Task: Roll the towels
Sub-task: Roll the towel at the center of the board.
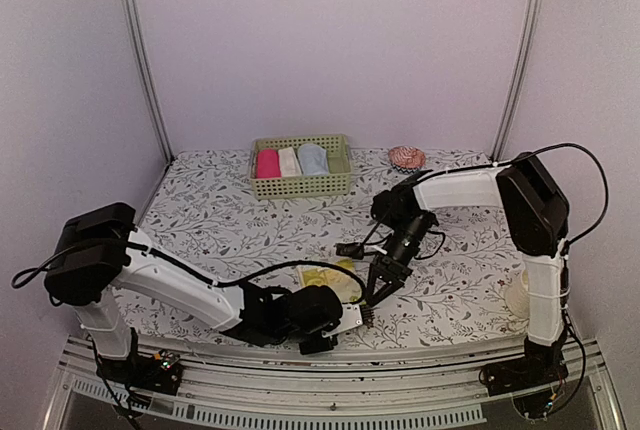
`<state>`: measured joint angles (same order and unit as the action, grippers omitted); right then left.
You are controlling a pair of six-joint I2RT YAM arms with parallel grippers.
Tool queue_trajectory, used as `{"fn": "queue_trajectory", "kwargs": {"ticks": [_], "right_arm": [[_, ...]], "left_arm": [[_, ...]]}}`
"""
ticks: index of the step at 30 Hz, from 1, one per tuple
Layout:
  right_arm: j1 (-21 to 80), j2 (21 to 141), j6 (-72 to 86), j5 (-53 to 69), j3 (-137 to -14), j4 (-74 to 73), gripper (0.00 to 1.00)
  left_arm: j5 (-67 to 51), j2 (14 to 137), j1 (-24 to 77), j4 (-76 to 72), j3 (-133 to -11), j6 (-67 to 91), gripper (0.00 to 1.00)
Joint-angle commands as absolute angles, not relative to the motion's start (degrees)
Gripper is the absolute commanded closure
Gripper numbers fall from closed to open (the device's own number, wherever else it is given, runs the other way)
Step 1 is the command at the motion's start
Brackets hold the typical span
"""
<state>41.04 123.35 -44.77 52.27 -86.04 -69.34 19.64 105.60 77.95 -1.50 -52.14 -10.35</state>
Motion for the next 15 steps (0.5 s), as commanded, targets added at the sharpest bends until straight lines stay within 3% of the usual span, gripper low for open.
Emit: {"fn": "queue_trajectory", "kwargs": {"ticks": [1, 9, 15], "right_arm": [[37.7, 112.1, -44.9, 50.6, -79.6, -61.0, 0.64], [38.8, 96.4, -44.7, 41.0, -61.5, -41.2, 0.68], [48.9, 88.7, -45.8, 26.4, -51.3, -25.5, 0.65]], "left_arm": [[8.8, 102.7, 75.4, 5.6, -50.9, -3.3, 1.0], [-19.7, 102.4, 63.6, 3.0, -50.2, 7.4, 1.0], [-33.8, 106.6, 57.5, 3.0, -52.2, 11.7, 1.0]]}}
